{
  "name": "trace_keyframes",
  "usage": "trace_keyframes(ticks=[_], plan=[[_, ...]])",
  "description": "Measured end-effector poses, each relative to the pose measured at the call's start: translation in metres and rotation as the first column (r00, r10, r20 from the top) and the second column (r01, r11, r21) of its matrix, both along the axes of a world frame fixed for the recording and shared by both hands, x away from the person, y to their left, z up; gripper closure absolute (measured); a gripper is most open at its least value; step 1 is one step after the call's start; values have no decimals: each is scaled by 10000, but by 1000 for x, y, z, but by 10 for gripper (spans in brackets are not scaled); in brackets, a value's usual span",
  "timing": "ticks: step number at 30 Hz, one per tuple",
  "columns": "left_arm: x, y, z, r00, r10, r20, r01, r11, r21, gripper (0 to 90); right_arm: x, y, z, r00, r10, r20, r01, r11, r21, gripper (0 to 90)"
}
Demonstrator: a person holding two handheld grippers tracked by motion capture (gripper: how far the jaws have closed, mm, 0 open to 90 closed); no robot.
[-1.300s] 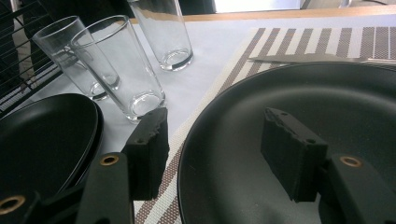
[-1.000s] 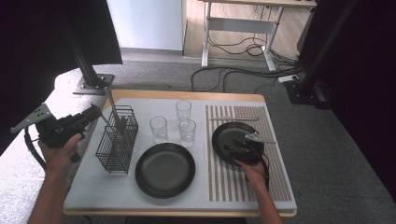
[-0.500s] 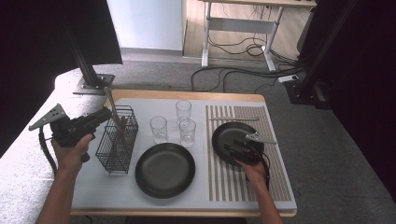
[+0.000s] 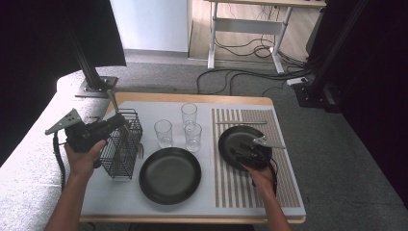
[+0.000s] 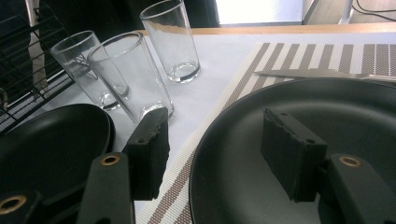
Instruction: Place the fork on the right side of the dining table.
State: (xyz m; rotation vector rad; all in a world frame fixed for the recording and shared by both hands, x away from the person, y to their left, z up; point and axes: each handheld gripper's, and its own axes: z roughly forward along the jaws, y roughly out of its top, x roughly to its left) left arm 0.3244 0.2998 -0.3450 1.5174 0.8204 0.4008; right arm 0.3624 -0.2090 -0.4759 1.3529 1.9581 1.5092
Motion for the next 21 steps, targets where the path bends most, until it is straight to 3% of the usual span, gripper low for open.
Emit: trace_keyframes(ticks=[9,21], plan=[[7,-19,-10,9990,-402,-193,404,9991,109,798,-4,13,14,9985,395,366,-406,9987,298,421],[13,-37,-15,9964,-773,-355,776,9970,74,798,-6,34,21,9938,1048,373,-1065,9932,474,428]])
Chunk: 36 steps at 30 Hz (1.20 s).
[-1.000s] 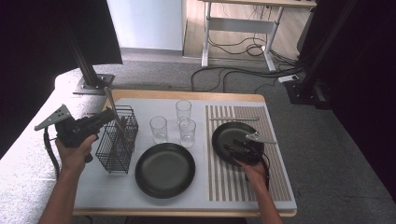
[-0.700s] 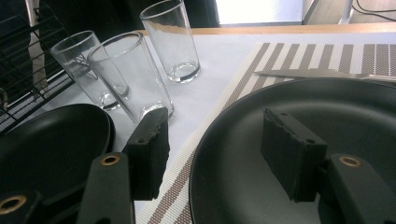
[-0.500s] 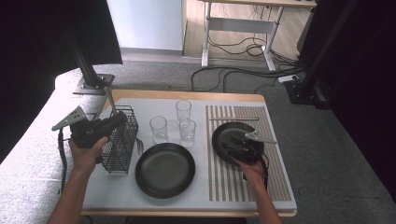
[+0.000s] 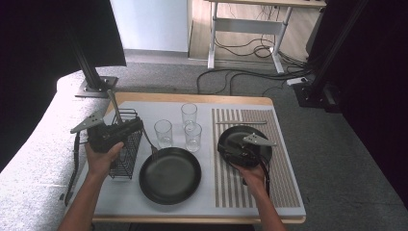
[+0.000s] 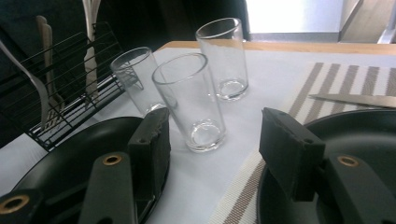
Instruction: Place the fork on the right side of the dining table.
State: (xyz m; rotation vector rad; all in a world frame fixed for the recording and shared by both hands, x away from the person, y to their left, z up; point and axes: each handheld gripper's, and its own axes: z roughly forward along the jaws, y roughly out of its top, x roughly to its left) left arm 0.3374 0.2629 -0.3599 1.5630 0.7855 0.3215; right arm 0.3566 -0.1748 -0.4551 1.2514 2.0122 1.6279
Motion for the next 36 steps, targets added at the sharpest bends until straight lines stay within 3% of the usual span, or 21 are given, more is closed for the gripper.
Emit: trace_keyframes(ticks=[18,36], plan=[[2,-17,-2,9994,-340,-62,340,9994,115,798,-4,26,11,9965,806,221,-803,9967,-135,444],[3,-24,-4,9986,-519,-140,521,9986,95,798,-3,36,12,9941,1068,208,-1066,9943,-87,445]])
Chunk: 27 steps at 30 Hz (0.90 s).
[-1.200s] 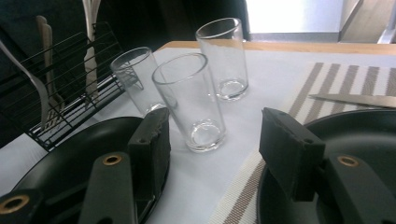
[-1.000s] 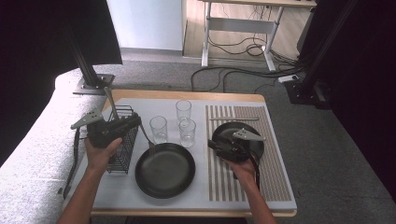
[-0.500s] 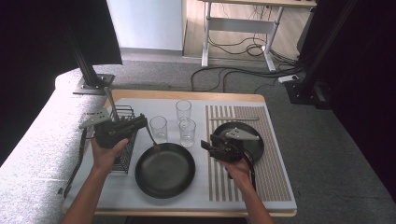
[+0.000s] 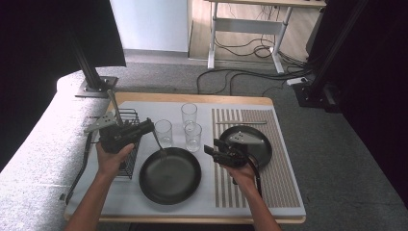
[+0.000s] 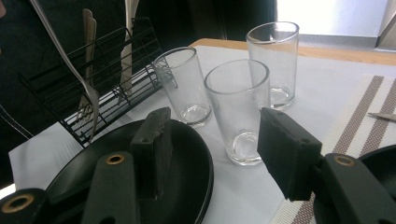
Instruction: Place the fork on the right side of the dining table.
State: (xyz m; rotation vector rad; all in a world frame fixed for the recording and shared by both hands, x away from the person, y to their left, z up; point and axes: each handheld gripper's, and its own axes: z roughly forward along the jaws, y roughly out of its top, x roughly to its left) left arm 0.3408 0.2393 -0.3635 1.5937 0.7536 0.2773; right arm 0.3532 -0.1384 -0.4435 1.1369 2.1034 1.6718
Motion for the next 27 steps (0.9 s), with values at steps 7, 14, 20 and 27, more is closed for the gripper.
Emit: trace_keyframes(ticks=[7,14,20,27], plan=[[0,-2,-1,10000,-46,-7,46,10000,20,798,1,4,-1,9999,102,-14,-102,9999,-31,445],[0,-6,-3,9999,-119,-47,119,9999,43,798,1,6,0,9999,135,4,-135,9999,-28,445],[0,-8,-4,9999,-161,-54,161,9998,68,798,0,7,1,9999,162,60,-162,9999,0,446],[1,-13,-3,9996,-262,-40,263,9995,169,798,0,13,2,9996,261,95,-262,9996,64,447]])
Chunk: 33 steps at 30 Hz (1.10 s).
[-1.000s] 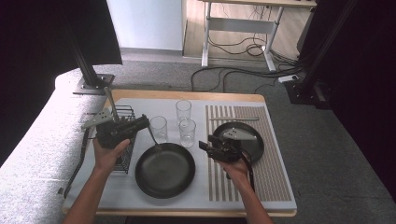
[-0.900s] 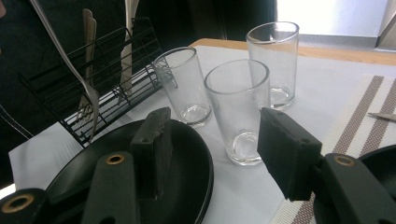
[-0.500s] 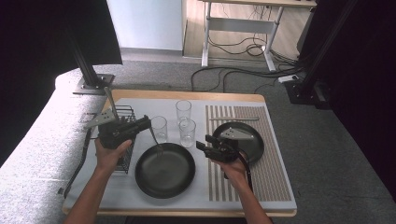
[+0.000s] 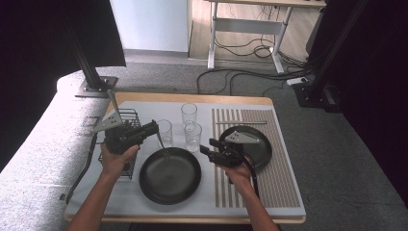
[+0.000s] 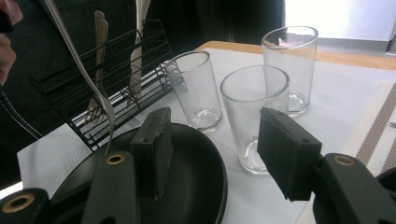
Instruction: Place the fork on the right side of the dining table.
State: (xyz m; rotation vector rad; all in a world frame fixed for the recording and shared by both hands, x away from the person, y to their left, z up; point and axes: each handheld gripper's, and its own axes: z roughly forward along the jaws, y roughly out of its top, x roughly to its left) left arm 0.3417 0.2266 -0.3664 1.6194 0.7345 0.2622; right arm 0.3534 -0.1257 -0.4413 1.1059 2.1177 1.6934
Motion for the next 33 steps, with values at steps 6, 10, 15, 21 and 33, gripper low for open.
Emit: trace_keyframes(ticks=[6,10,15,21,33], plan=[[0,-6,0,10000,-86,3,86,10000,-5,798,-1,5,2,9999,89,76,-89,10000,13,448],[1,-8,-1,9999,-130,-16,130,9999,-4,798,-1,6,3,9999,114,88,-114,9999,61,449],[2,-13,-2,9998,-189,-37,189,9998,70,798,-1,8,4,9998,190,104,-191,9998,44,451],[4,-16,-2,9997,-227,-80,227,9997,28,798,-1,11,6,9996,267,132,-268,9996,61,457],[6,-19,-5,9995,-253,-188,255,9996,86,798,0,21,10,9986,500,198,-499,9987,-69,471]])
